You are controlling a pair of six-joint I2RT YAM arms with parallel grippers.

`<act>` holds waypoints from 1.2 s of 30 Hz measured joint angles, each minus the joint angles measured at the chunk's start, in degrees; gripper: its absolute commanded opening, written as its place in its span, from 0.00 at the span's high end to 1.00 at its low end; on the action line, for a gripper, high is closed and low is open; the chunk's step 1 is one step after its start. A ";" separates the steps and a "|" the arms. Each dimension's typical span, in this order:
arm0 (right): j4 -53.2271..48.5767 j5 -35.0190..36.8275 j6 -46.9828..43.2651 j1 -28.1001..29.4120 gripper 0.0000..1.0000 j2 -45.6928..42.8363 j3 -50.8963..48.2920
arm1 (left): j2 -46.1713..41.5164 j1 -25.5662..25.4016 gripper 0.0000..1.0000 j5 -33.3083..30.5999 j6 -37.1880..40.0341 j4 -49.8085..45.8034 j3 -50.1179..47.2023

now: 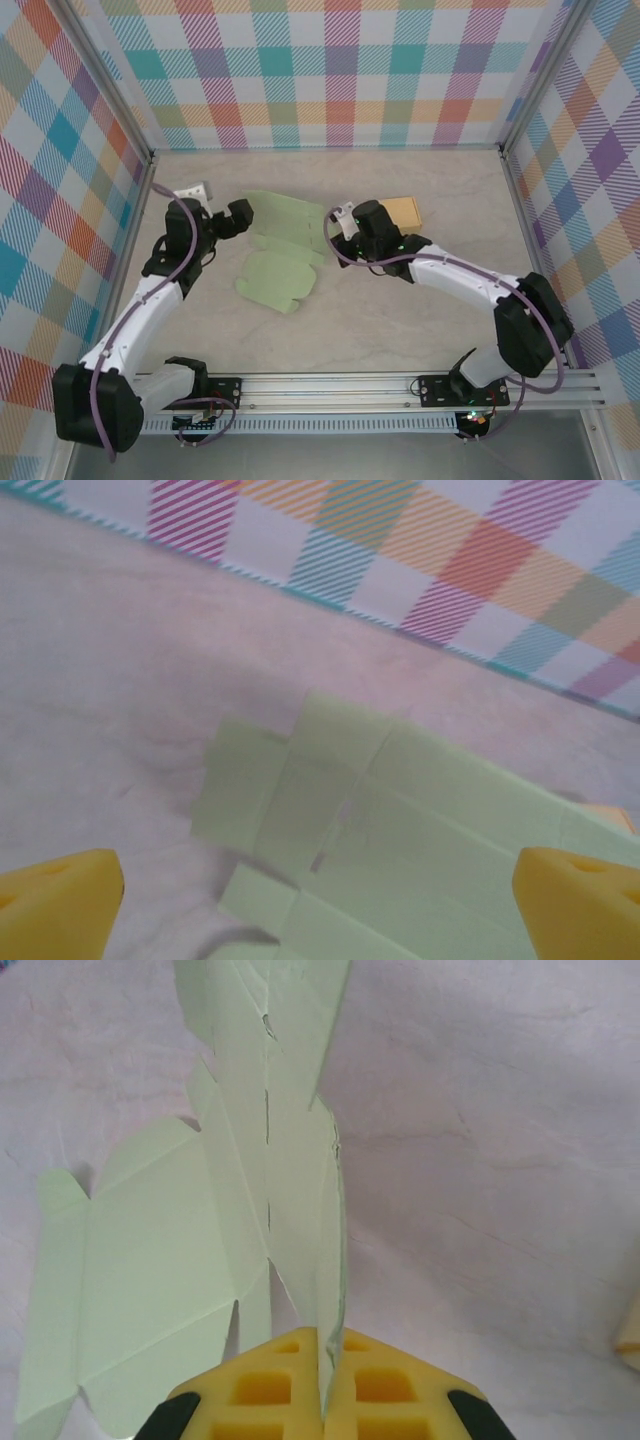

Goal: Fold the paper box

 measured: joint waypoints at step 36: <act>-1.14 -11.23 -14.34 -8.24 1.00 -11.37 -9.44 | 33.59 0.13 0.38 34.84 70.12 -29.90 33.11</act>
